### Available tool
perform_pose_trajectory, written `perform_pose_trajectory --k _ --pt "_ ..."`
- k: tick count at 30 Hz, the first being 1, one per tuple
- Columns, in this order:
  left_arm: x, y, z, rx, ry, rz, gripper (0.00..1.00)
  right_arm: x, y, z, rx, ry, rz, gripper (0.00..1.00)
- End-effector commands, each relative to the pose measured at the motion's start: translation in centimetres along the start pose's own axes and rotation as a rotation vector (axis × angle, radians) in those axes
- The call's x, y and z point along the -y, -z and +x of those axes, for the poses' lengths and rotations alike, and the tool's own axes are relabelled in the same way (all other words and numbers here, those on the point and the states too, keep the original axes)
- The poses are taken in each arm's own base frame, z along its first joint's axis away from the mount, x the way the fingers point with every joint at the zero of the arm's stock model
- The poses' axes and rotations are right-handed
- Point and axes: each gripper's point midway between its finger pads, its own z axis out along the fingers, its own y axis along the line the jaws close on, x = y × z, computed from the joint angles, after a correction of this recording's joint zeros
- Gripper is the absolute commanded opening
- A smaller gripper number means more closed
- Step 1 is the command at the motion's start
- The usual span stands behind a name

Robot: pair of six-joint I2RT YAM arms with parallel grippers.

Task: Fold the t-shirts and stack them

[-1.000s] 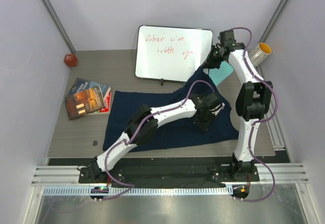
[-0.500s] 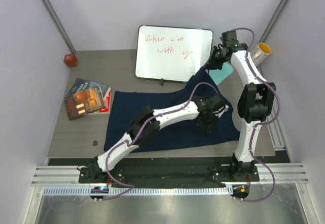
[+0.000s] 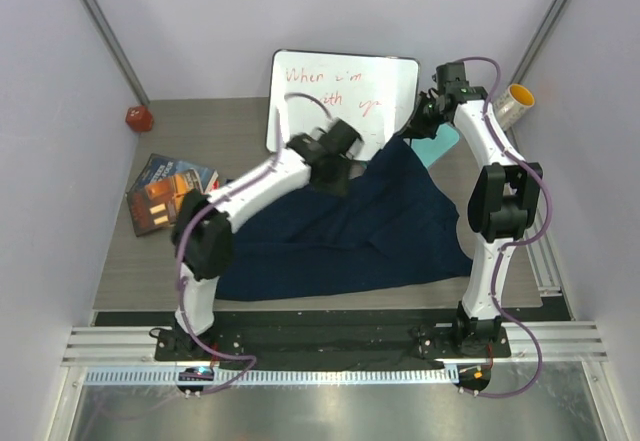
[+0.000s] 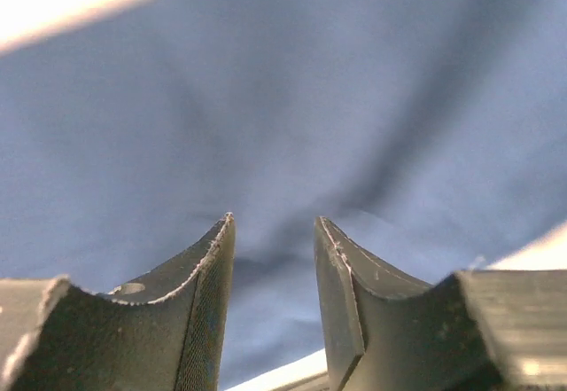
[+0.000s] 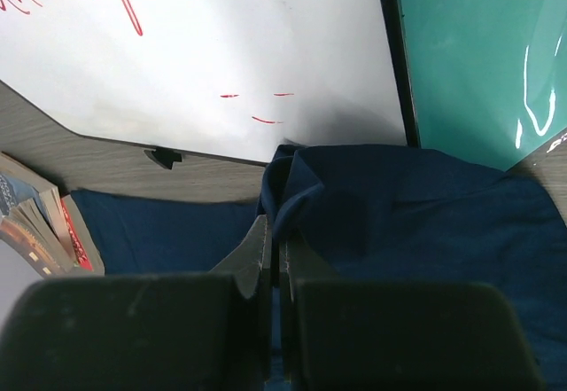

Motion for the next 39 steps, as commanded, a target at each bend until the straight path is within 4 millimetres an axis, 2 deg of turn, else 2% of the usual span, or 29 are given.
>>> perform_pose_trajectory --k 1,2,3,5,6,8,9,11,12,15,16,17,20,24,34,39 --pt "-13.6 2.4 -2.0 0.069 0.273 -0.288 0.42 -2.2 3.5 -1.2 0.071 0.026 -0.062 0.01" --pt "-15.2 2.6 -2.1 0.070 0.294 -0.326 0.43 -2.2 3.5 -1.2 0.071 0.025 -0.062 0.01" --pt "-18.1 2.7 -2.0 0.065 0.336 -0.378 0.44 -2.3 3.6 -1.1 0.069 0.025 -0.065 0.01" --pt "-20.5 2.1 -1.7 0.043 0.374 -0.410 0.44 -2.4 3.7 -1.1 0.071 0.022 -0.070 0.01" --pt "-22.5 2.0 -1.5 0.033 0.425 -0.429 0.44 -2.4 3.8 -1.1 0.069 0.019 -0.071 0.01" --pt "-24.3 0.6 -0.5 -0.015 0.474 -0.439 0.44 -2.5 3.9 -1.1 0.070 0.018 -0.073 0.01" --pt "-26.1 0.3 -0.2 -0.020 0.522 -0.451 0.44 -2.3 3.9 -0.9 0.066 0.017 -0.071 0.01" --pt "-27.3 -0.8 0.8 -0.052 0.558 -0.443 0.44 -2.2 4.0 -0.8 0.067 0.019 -0.066 0.01" --pt "-28.9 -1.5 1.3 -0.066 0.588 -0.456 0.44 -2.2 4.1 -0.6 0.066 0.021 -0.065 0.01" --pt "-31.7 -3.0 3.0 -0.119 0.657 -0.463 0.44 -1.9 4.2 -0.1 0.059 0.019 -0.057 0.01" --pt "-32.0 -3.3 3.3 -0.129 0.673 -0.452 0.44 -1.8 4.2 0.1 0.056 0.018 -0.056 0.01" --pt "-33.3 -3.3 3.6 -0.133 0.696 -0.465 0.45 -1.6 4.1 0.3 0.051 0.017 -0.051 0.01" --pt "-34.9 -3.4 4.2 -0.148 0.701 -0.488 0.45 -1.3 4.2 0.6 0.046 0.014 -0.043 0.01" --pt "-36.0 -3.3 3.8 -0.143 0.679 -0.505 0.45 -1.1 3.9 1.1 0.029 0.011 -0.042 0.01" --pt "-35.9 -4.0 2.9 -0.138 0.673 -0.472 0.45 -0.8 3.2 1.1 0.012 0.010 -0.034 0.01" --pt "-35.8 -5.5 4.4 -0.194 0.679 -0.474 0.45 -0.8 2.9 0.8 0.009 0.016 -0.030 0.01"
